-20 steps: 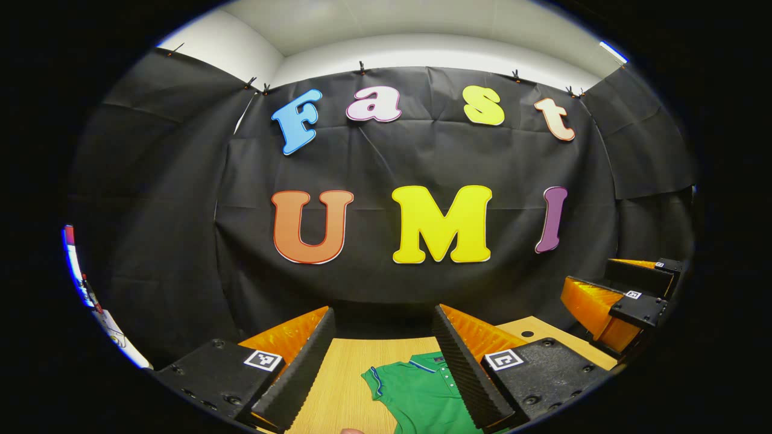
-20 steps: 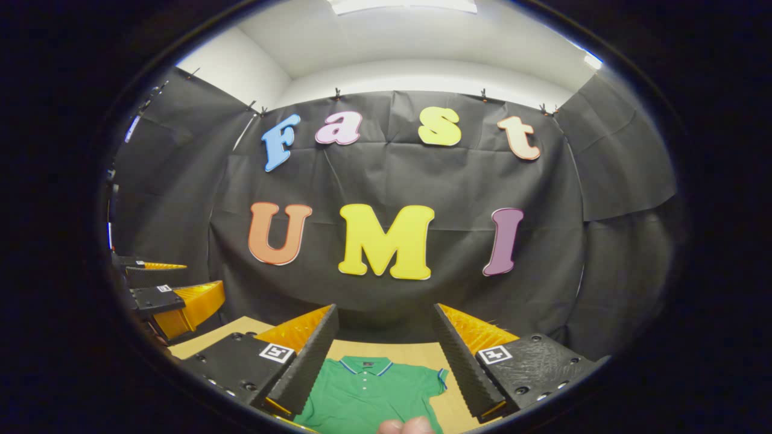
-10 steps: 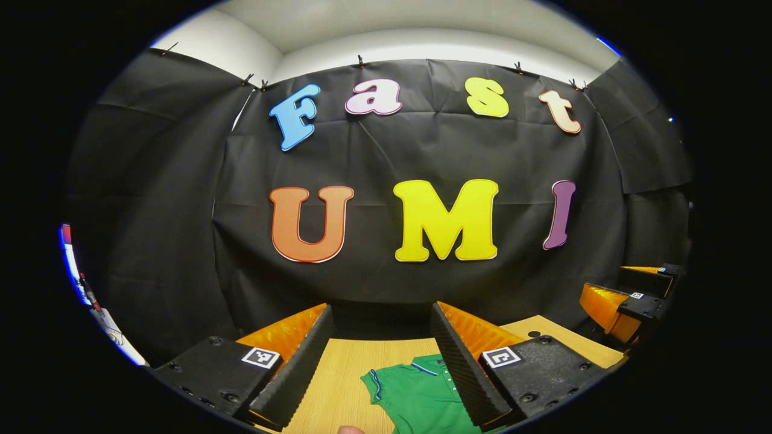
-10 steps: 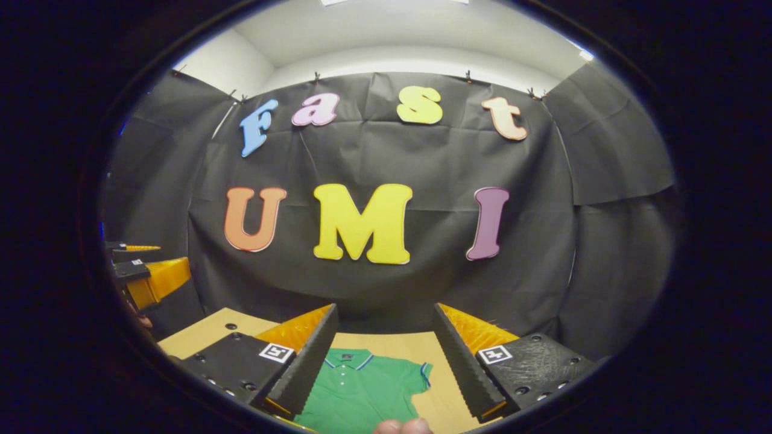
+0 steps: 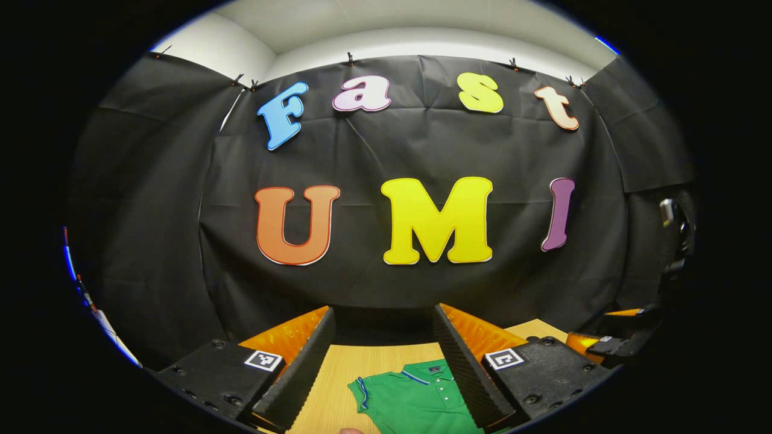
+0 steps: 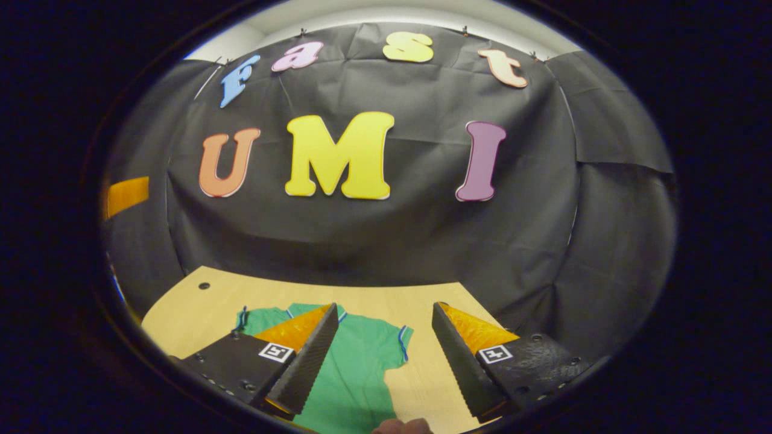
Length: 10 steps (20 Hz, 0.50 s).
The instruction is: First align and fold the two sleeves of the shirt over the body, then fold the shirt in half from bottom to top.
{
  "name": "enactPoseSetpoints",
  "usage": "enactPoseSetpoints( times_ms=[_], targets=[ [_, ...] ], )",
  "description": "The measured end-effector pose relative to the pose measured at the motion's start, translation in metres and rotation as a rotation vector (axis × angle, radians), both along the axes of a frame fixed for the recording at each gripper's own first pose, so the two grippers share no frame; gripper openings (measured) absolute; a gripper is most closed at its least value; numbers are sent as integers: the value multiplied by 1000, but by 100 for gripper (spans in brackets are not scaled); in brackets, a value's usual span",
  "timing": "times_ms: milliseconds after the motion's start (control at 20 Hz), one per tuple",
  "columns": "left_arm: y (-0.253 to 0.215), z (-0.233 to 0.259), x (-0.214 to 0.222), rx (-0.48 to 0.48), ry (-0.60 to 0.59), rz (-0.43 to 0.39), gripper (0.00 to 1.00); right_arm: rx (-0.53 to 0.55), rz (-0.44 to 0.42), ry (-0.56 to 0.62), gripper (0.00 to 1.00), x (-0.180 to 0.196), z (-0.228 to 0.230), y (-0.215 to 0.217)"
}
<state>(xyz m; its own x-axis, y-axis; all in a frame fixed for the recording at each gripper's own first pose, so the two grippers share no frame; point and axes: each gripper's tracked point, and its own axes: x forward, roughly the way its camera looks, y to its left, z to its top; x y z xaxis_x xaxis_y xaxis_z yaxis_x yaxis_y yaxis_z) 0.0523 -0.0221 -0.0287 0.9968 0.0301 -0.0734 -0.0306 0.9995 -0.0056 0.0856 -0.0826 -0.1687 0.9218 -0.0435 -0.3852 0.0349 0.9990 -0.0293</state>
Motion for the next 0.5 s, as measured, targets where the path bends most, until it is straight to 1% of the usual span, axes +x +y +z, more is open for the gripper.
enactPoseSetpoints(
  times_ms=[150, 200, 350, 500],
  targets=[
    [-5, -7, 10, 0, 23, 15, 100, -6, 49, 100, 96, 21, -44, -9],
    [-6, -7, 14, 2, 26, 19, 100, -14, 60, 130, 96, 34, -59, -11],
    [-10, -14, 23, 6, 41, 33, 100, -6, 78, 211, 95, 64, -103, -17],
    [-11, -21, 33, -6, 52, 50, 100, 13, 90, 297, 95, 83, -150, -26]
  ],
)
